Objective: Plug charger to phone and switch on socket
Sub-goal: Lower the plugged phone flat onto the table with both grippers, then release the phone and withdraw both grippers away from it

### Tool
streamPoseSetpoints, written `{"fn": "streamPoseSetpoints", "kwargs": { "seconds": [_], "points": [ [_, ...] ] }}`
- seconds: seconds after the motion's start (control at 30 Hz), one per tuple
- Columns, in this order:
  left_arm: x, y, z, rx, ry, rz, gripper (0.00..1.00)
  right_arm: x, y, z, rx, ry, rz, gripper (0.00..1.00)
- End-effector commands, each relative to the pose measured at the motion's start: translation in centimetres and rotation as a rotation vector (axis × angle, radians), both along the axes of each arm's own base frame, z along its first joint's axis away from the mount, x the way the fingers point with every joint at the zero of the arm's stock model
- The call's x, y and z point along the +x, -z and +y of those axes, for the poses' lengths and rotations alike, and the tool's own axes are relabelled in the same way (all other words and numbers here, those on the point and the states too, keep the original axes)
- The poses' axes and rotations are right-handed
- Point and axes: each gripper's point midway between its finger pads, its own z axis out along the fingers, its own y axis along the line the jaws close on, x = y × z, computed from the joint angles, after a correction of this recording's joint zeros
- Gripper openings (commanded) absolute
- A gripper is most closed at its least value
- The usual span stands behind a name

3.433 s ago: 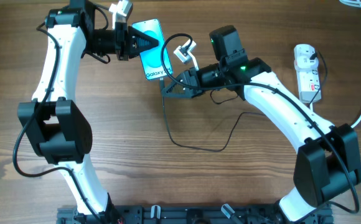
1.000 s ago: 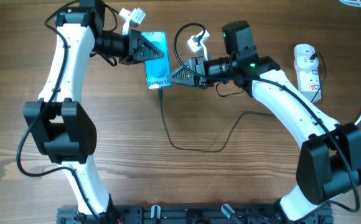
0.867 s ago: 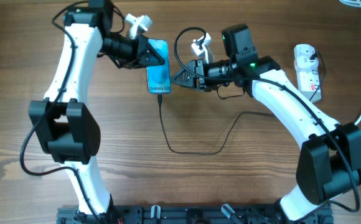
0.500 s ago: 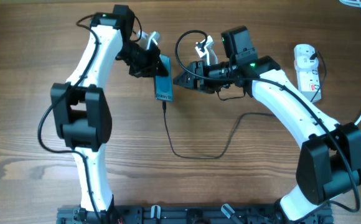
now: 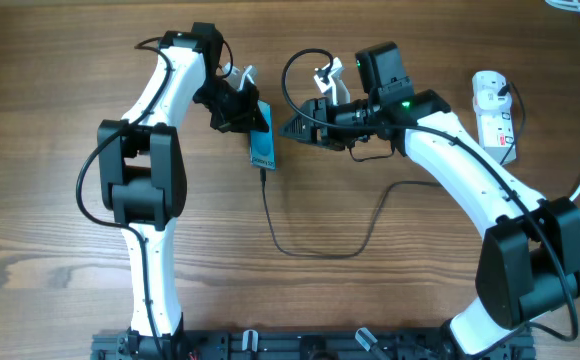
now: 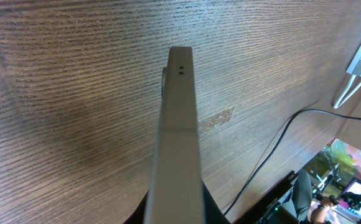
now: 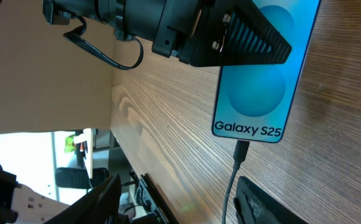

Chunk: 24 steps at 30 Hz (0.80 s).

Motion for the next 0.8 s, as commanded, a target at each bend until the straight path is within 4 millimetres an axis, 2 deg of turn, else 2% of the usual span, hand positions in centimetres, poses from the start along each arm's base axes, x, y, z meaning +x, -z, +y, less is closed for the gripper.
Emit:
{"fn": "streamPoseSetpoints", "kwargs": {
  "seconds": [0.0,0.13,0.3,0.47,0.57,0.67,0.73,0.77],
  "points": [
    [0.4,0.8,-0.2,-0.002,-0.008,-0.005,0.04,0.6,-1.0,0.0,0.0,0.0,-0.05,0.6],
    [0.3,2.8,-0.2,0.012,-0.047,0.057,0.04,0.5,-1.0,-0.1,-0.001,0.0,-0.047,0.6],
    [0.4,3.1,-0.2,0.012,-0.046,0.056,0.04,0.5,-1.0,-0.1,-0.001,0.0,-0.048,0.6],
    [0.4,3.1,-0.2,0.012,-0.046,0.056,0.3,0.6,-1.0,-0.1,-0.004,0.002,-0.048,0.6],
    [0.3,2.9,0.0,0.013,-0.051,0.065,0.32,0.5,-0.8,-0.2,-0.016,-0.017,-0.079,0.6],
    [0.5,1.9,1.5,0.012,-0.101,0.085,0.26,0.3,0.9,-1.4,-0.117,-0.011,-0.089,0.6],
    [1.3,-0.6,3.0,0.0,-0.159,0.054,0.23,-0.2,1.5,-1.8,-0.151,-0.036,-0.094,0.59],
    [1.8,-2.6,3.7,-0.007,-0.179,0.01,0.24,-0.3,1.6,-2.0,-0.16,-0.047,-0.105,0.59]
  ]
}}
